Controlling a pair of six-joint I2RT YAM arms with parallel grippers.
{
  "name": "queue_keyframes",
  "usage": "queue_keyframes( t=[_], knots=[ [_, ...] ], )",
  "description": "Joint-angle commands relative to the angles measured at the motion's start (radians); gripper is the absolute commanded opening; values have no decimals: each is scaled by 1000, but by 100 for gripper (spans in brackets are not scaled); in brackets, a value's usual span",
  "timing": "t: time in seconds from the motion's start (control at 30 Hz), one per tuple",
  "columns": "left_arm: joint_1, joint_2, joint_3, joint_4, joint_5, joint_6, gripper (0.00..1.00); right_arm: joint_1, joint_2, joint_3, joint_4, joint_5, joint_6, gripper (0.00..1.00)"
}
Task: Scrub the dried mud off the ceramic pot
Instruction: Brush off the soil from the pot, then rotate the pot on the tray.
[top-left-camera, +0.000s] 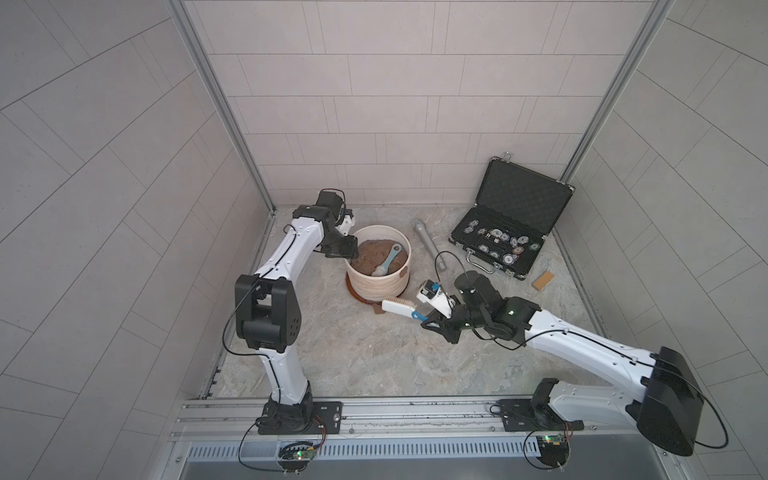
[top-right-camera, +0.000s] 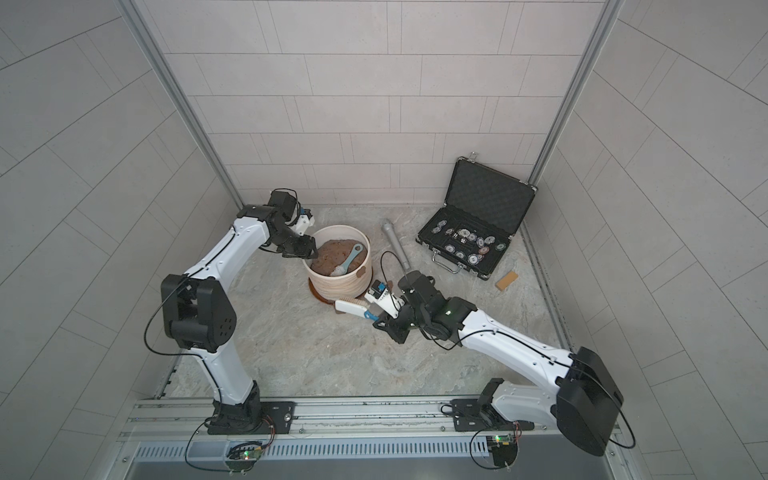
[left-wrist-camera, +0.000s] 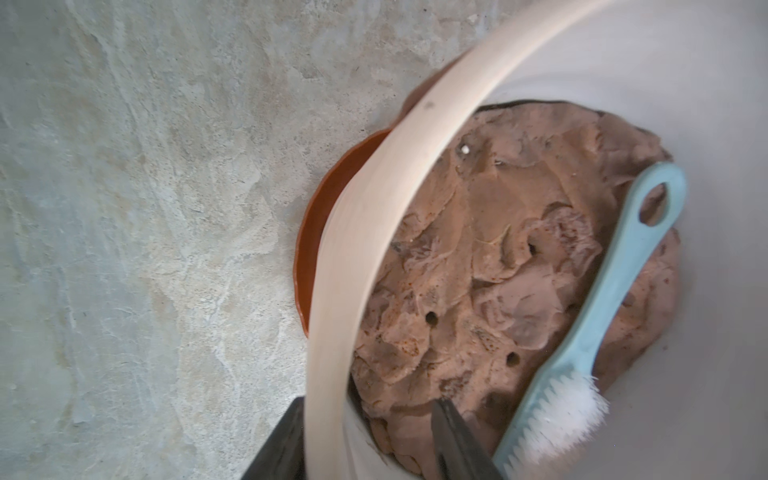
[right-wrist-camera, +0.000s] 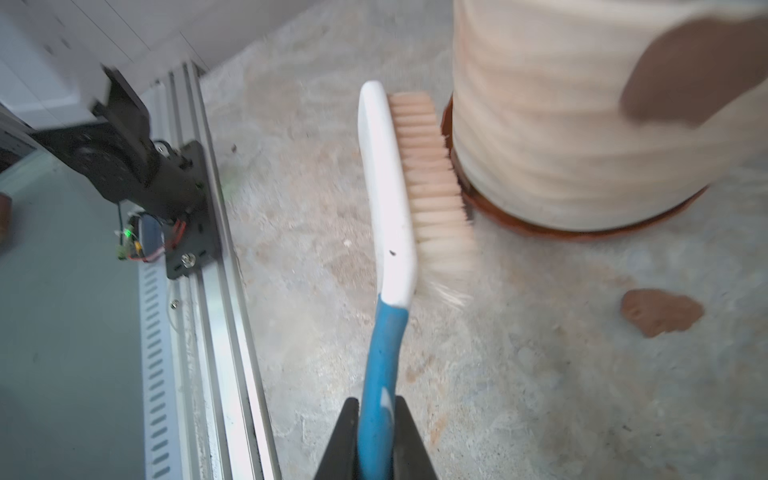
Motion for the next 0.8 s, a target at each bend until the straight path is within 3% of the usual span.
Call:
queue_keyframes(
  t=[0.0,0.2,0.4,0.5,0.77],
  knots=[
    [-11,39,55,1,-11,46,35,-4,-37,28,-13,6,-32,0],
    [-12,114,148,-25,-34,74,13,-7,-22,67,-21,74,-113,0],
    [-12,117,167,-62,13,65,12,-5,18,64,-33,40,-142,0],
    [-12,109,163,-41,18,62,19,-6,33,64,-71,55,-174,0],
    [-12,272,437,-104,21,154,0,-23,36,87,-74,56,-217,0]
  ],
)
